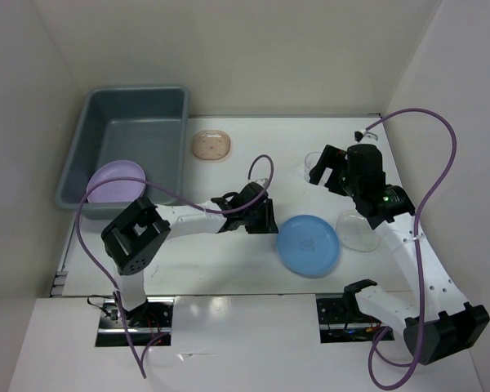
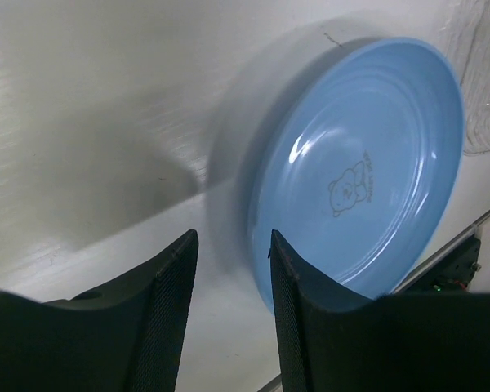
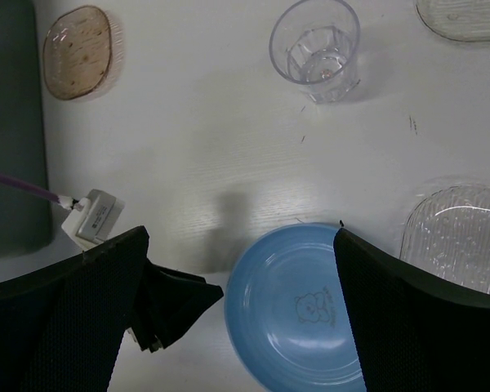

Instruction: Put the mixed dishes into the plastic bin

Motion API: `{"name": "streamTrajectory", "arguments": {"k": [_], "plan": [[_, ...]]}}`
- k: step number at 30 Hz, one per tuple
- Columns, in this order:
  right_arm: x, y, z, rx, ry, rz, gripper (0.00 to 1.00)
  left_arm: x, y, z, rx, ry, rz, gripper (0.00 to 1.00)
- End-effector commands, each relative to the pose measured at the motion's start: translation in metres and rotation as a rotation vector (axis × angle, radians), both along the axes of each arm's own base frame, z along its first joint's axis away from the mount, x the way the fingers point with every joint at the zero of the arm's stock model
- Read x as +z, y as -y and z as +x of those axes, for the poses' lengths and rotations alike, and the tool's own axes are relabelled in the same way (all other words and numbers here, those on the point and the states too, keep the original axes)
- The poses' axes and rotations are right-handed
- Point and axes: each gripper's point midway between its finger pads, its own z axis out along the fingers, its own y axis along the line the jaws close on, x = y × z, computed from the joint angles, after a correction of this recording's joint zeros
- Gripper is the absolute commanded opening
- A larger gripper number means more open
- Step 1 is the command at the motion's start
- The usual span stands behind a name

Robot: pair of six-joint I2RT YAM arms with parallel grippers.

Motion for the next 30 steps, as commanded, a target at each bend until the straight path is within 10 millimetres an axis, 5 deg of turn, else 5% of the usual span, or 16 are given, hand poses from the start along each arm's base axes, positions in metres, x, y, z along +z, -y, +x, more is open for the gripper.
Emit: {"name": "streamTrajectory", "arguments": {"k": [1, 11, 14, 19, 23, 26, 29, 30], "plan": [[0.006, 0.007, -0.001, -0.016, 0.025, -0.021, 0.99, -0.002, 0.013, 0.0, -0.026, -0.017, -0.036, 0.48], [0.005, 0.011, 0.0, -0.027, 0.028, -0.038, 0.99, -0.029, 0.031, -0.015, -0.097, -0.06, 0.002, 0.47], [0.006, 0.012, 0.0, -0.035, 0.029, -0.043, 0.99, -0.038, 0.03, -0.015, -0.11, -0.064, 0.026, 0.35], [0.006, 0.012, 0.0, -0.035, 0.029, -0.043, 0.99, -0.033, 0.027, -0.004, -0.085, -0.027, 0.073, 0.13], [0.006, 0.012, 0.0, -0.035, 0.029, -0.043, 0.99, 0.001, 0.015, 0.018, -0.033, 0.087, 0.138, 0.06], [0.006, 0.012, 0.0, -0.035, 0.029, -0.043, 0.99, 0.034, -0.016, 0.049, 0.08, 0.161, 0.176, 0.05], [0.006, 0.012, 0.0, -0.035, 0.029, -0.043, 0.99, 0.072, -0.065, 0.088, 0.219, 0.198, 0.143, 0.03], [0.006, 0.012, 0.0, -0.035, 0.029, -0.043, 0.99, 0.078, -0.095, 0.107, 0.289, 0.205, 0.147, 0.03]]}}
